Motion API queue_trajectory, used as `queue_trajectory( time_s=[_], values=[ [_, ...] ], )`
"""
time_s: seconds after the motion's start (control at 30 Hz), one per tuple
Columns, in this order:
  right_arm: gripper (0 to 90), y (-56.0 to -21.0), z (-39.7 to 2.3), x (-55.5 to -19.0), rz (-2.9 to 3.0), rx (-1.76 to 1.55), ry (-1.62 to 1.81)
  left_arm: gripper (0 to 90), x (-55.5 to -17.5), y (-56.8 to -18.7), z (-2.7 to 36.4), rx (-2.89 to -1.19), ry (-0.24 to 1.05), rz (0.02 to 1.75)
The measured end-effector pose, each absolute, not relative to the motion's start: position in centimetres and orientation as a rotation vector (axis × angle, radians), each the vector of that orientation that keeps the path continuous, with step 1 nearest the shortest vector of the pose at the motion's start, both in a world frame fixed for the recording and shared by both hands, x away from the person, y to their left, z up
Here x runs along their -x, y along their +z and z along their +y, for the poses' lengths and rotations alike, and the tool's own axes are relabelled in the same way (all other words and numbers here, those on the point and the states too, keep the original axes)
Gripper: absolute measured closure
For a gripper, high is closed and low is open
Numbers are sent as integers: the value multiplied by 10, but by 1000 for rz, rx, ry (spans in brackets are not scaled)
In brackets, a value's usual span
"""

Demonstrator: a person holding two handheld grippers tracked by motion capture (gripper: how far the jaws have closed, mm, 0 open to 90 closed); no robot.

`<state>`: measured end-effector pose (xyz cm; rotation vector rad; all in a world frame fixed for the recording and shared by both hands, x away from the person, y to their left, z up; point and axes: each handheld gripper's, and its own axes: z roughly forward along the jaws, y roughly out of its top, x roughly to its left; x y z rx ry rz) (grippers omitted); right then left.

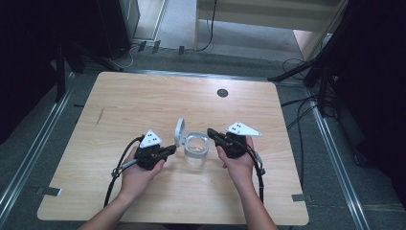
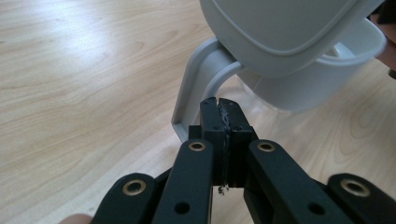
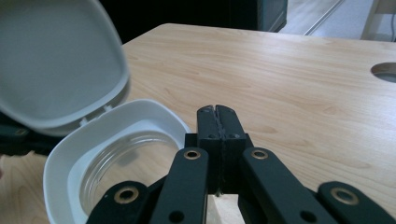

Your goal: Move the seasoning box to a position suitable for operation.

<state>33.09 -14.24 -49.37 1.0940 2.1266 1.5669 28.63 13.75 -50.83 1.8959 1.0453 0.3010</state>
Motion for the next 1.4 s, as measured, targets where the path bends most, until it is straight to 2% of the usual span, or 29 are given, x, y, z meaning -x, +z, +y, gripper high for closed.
queue_trajectory(
  time_s=[0.37,0.57,0.7,0.97,1.2,1.27,1.3,1.4],
  values=[
    [900,-499,-136,-308,2203,-1070,1604,896,-313,-509,150,-1835,288,1078],
    [900,-502,-127,-298,2241,-1031,1631,890,-275,-504,163,-1759,340,1101],
    [900,-504,-122,-296,2247,-1025,1648,890,-263,-501,160,-1733,331,1109],
    [900,-508,-114,-286,2247,-1029,1637,900,-265,-502,156,-1711,336,1157],
    [900,-508,-116,-280,2250,-1019,1618,900,-267,-504,158,-1716,339,1111],
    [890,-509,-118,-281,2234,-1037,1591,875,-265,-507,165,-1712,374,1082],
    [885,-509,-119,-283,2218,-1056,1585,819,-264,-510,170,-1713,419,1059],
    [885,-508,-125,-288,2168,-1104,1567,681,-261,-523,195,-1697,356,1062]
  ],
)
